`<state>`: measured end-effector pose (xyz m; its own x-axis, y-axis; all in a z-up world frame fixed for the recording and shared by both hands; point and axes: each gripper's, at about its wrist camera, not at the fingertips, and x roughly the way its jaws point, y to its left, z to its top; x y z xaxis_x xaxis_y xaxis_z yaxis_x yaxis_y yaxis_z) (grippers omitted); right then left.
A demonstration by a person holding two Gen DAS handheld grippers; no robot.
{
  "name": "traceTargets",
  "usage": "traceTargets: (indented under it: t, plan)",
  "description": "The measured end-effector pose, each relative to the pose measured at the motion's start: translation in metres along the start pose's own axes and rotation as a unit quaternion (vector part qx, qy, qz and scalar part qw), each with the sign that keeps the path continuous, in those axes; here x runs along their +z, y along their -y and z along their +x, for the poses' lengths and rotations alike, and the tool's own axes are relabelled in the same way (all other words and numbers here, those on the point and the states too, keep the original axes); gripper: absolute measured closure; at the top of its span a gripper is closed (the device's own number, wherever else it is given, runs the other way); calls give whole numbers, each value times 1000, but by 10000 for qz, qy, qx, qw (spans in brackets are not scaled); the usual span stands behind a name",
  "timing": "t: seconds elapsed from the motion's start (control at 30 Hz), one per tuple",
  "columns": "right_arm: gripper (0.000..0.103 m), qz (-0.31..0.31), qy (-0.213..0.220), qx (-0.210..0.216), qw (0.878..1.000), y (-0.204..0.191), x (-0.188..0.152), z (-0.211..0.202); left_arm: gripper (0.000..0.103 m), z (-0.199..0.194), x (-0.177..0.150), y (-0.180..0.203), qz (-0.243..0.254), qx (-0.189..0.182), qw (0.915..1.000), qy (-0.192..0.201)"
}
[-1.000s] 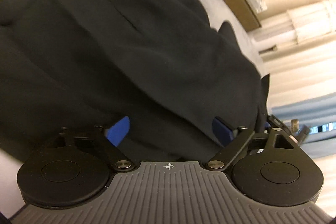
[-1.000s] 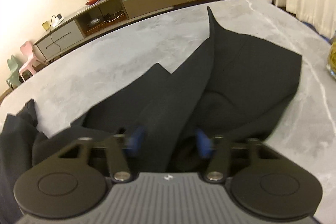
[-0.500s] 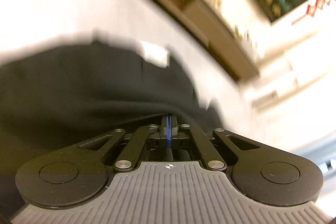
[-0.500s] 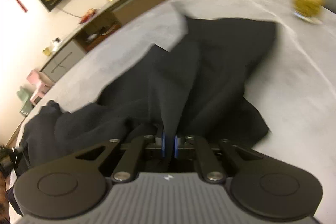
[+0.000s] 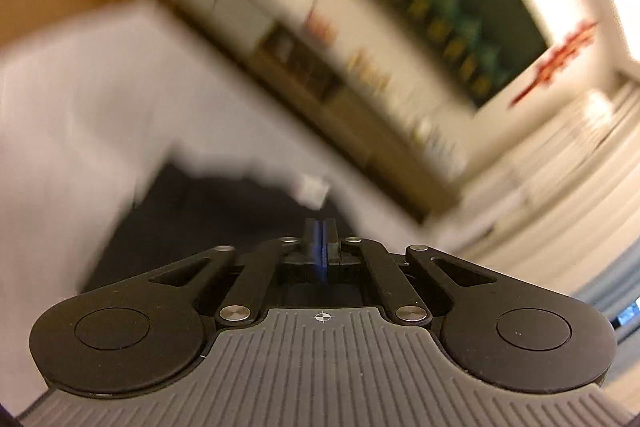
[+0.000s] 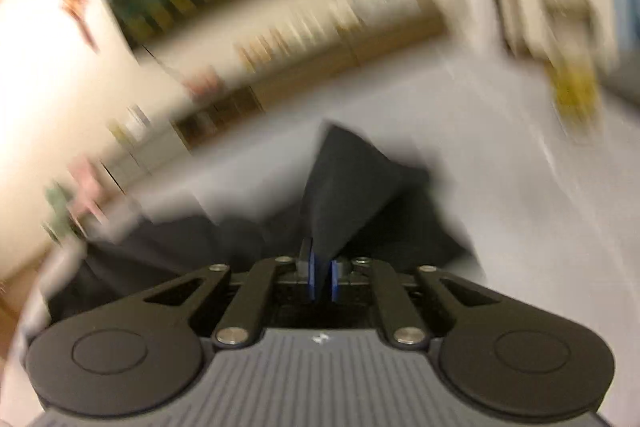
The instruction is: Fold clothes
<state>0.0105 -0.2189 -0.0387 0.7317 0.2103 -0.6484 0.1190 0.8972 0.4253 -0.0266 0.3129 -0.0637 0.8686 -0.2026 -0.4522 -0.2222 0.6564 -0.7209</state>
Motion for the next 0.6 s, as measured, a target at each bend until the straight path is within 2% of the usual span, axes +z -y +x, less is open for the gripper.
traceTargets:
  t: [0.03, 0.07, 0.1, 0.13, 0.17, 0.3, 0.37, 0.43, 0.47, 0.5, 0.53, 0.57, 0.6]
  plan:
    - [94, 131, -176, -76, 9997, 9, -9, 2, 102, 14, -8, -2, -141, -20, 9995, -282]
    - [91, 227, -284, -131, 9993, 15, -16, 2, 75, 28, -14, -1, -265, -18, 9984, -495]
    - [91, 230, -286, -144, 9992, 17, -18, -1, 66, 38, -16, 5, -348, 33, 9979, -553]
    - [89, 192, -241, -138, 9994, 16, -17, -6, 49, 50, -17, 12, -400, 56, 9973, -611]
    - [85, 143, -158, -149, 9997, 16, -16, -11, 39, 62, -15, 22, -381, 16, 9970, -668]
    - [80, 223, 13, -225, 9995, 19, -13, -13, 28, 110, -10, 54, -289, -6, 9947, -991]
    - [72, 392, -21, -241, 9989, 24, -21, -10, 23, 141, -11, 68, -103, 145, 9923, -1228]
    - [70, 525, -15, -226, 9984, 28, -20, -7, 27, 171, -10, 69, 11, 536, 9883, -1427]
    - [67, 583, -7, -217, 9981, 30, -20, -5, 41, 187, -10, 70, 91, 734, 9867, -1447]
    - [64, 516, 83, -267, 9983, 29, -18, -7, 54, 197, -10, 70, 164, 781, 9863, -1447]
    - [59, 393, 209, -344, 9984, 26, -15, -11, 94, 201, -10, 66, 224, 796, 9856, -1474]
    - [53, 270, 335, -420, 9982, 23, -13, -15, 103, 204, -10, 62, 284, 810, 9849, -1500]
    - [49, 146, 461, -496, 9976, 20, -10, -19, 103, 205, -10, 59, 342, 806, 9847, -1508]
